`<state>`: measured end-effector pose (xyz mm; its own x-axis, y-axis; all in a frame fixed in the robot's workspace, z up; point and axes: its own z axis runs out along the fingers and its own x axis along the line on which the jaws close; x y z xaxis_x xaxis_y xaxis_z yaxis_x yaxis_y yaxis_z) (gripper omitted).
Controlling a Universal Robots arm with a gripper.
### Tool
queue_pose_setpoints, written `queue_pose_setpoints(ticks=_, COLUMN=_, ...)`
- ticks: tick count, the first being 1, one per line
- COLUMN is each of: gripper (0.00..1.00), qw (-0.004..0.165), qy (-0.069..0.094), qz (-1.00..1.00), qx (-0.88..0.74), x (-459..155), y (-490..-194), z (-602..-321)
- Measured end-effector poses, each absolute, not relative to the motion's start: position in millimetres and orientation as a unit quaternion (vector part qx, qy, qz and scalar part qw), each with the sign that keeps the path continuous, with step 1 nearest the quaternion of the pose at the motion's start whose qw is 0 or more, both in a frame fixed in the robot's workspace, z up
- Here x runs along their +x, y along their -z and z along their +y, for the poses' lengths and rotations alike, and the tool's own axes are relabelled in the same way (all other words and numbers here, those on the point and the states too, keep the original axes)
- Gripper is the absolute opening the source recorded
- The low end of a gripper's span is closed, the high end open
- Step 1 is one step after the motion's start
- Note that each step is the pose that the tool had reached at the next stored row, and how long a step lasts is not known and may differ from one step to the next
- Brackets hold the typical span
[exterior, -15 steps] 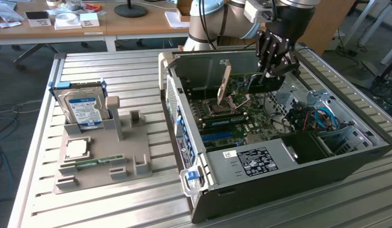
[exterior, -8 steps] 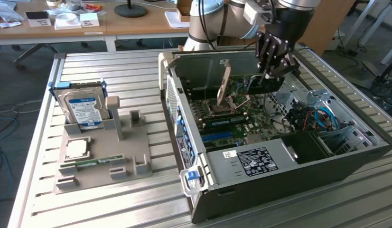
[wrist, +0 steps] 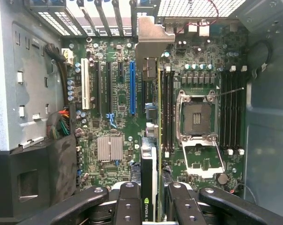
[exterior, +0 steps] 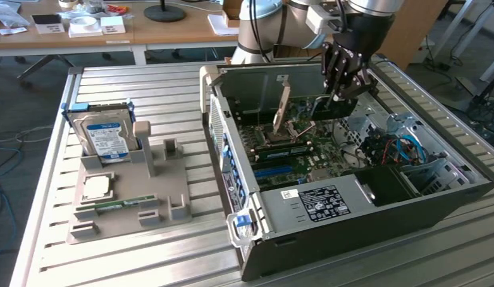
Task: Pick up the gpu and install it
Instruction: 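Insert the gpu into the slot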
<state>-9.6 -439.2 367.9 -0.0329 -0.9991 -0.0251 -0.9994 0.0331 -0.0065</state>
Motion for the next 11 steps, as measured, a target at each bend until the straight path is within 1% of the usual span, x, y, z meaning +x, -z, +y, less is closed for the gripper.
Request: queue_pose_setpoints(ticks=11, gripper=0.27, qw=0.011, qy=-0.006, qz=0.719, qx=-0.695, x=-9.6, y=-366.7, z=-439.2)
